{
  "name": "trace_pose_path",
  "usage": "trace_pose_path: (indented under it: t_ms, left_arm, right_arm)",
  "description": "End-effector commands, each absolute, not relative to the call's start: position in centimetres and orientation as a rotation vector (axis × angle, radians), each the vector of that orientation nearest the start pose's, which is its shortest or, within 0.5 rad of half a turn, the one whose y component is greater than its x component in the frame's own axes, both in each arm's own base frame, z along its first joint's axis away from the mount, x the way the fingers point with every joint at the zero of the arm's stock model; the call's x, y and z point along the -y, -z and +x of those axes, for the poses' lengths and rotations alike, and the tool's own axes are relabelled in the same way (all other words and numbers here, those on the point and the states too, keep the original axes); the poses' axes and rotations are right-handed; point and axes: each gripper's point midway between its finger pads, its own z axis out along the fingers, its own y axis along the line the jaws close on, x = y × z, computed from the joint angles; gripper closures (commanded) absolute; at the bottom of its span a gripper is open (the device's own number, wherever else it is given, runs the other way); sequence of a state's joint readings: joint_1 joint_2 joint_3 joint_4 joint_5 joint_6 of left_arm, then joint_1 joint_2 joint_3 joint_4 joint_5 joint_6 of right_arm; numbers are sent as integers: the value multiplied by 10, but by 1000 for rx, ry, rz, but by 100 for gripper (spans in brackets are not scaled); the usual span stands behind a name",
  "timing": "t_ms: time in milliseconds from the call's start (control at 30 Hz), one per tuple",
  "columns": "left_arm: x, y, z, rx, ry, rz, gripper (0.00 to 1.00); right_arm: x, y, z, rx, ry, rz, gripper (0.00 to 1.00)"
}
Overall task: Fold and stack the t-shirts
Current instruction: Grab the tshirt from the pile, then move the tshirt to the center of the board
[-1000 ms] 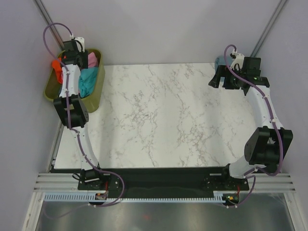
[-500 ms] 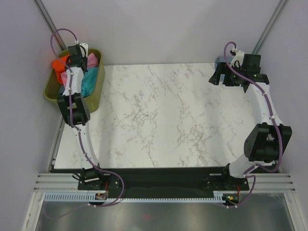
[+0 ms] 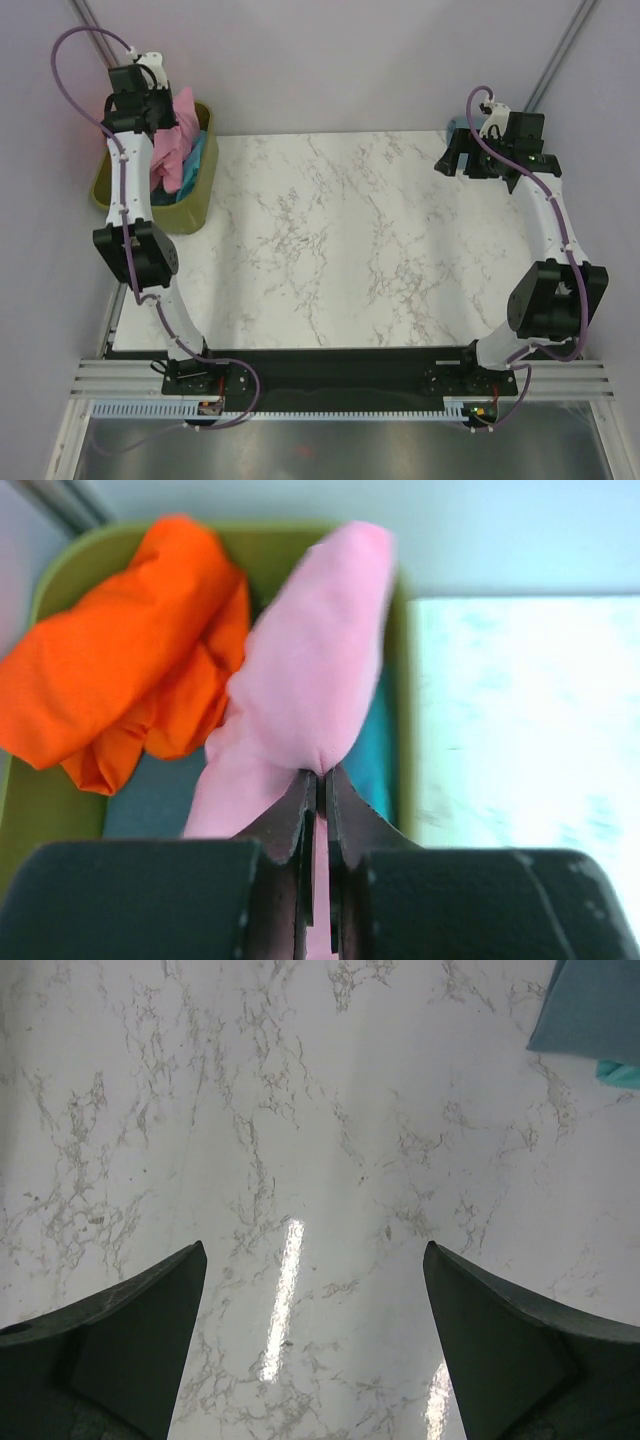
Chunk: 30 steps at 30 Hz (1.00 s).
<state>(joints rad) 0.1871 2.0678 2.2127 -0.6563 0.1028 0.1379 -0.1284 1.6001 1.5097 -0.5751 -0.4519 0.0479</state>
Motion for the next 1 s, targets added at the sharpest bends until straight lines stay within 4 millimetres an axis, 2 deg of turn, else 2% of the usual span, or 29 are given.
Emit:
trace_pose_path:
  t_ms: [0,100,133,167,233,300,333,367,433,467,500,533,567,600,667,733,833,867,900,967]
  left_arm:
    - [-37,-397,521,-1850,144,61,98]
    - [-11,-403,499,-1849,264,101,98]
    - [-1,-417,484,-1822,291,127,98]
    - [13,-413,476,-1830,358,168,98]
    - [39,-429,452,-1793,423,241,98]
    - [69,-429,435,-1793,482,313,98]
    - [81,-439,420,-1764,488,354,98]
    - [110,-434,408,-1765,543,430,98]
    - [132,-433,390,-1745,570,521,98]
    - [151,-427,375,-1742,626,582,98]
    - [158,-423,368,-1751,659,594,98]
    - [162,-418,364,-1765,685,586,98]
    - [168,-404,358,-1809,750,572,70]
    - [169,-394,357,-1834,774,575,55]
    - [171,-374,354,-1879,803,589,36]
    - [167,-357,356,-1919,775,575,34]
    - [159,-334,361,-1984,722,530,25]
    - [152,-318,364,-2032,682,495,20]
    - [150,-309,364,-2055,671,483,20]
    - [149,-291,360,-2090,664,506,23]
  right_arm:
    - [-26,-263,437,-2117,-464,-94,2]
    - [-29,-264,433,-2114,-481,-94,2]
    - [-29,-266,432,-2112,-484,-91,2]
    - [-30,-268,431,-2107,-492,-88,2]
    - [-31,-272,429,-2099,-493,-89,2]
    - [-31,-276,427,-2091,-489,-83,2]
    - [-29,-278,427,-2085,-481,-77,2]
    - [-29,-279,426,-2085,-476,-70,2]
    - [-29,-276,421,-2091,-472,-66,2]
    - [-29,-276,419,-2095,-475,-66,2]
    - [-31,-275,416,-2101,-480,-80,2]
    - [-32,-278,413,-2094,-474,-93,2]
    - [-33,-278,411,-2095,-465,-99,2]
    - [-33,-279,410,-2095,-456,-103,2]
    - [-36,-286,405,-2085,-465,-126,2]
    - [-46,-294,396,-2065,-480,-184,2]
    - [-85,-286,375,-2079,-541,-399,5]
    - [-94,-279,367,-2067,-536,-545,6]
    - [-118,-262,345,-2120,-610,-668,7]
    - [-135,-236,327,-2166,-685,-822,9]
